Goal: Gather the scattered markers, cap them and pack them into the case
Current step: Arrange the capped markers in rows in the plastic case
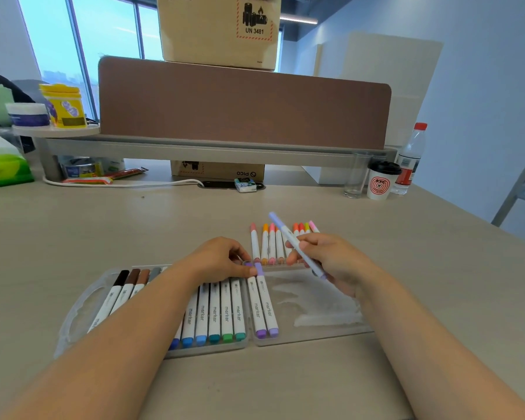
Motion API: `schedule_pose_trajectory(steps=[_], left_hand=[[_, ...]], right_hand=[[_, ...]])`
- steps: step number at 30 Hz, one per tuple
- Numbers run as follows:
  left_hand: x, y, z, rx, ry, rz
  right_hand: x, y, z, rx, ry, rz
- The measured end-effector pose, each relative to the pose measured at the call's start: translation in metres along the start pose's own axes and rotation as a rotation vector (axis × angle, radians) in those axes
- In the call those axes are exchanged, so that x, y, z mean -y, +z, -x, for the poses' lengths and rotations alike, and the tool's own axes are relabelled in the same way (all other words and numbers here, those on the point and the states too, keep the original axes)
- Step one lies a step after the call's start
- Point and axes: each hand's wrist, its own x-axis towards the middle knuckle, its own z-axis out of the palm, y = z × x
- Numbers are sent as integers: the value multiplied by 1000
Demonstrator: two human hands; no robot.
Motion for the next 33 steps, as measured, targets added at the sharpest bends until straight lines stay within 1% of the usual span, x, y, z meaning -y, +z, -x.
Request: schedule_pose_trajectory(steps=[3,7,11,14,18,26,33], left_hand=[[0,0,0,3,0,1],[1,0,-1,-2,0,-23],[2,0,-3,-3,-1,-22],[2,0,-2,0,-1,-22],[0,0,-2,-4,2,-28],[0,0,-2,-3,3,-19],[0,0,-2,-4,0,-13]], right_hand=[[-1,2,2,47,70,-107],[-2,7,2,129,132,-27],[-7,14,0,168,93,124],[-8,18,0,195,28,224],[-1,19,5,252,7,229],[-6,22,3,231,-44,297],[-8,22,1,221,1,308]])
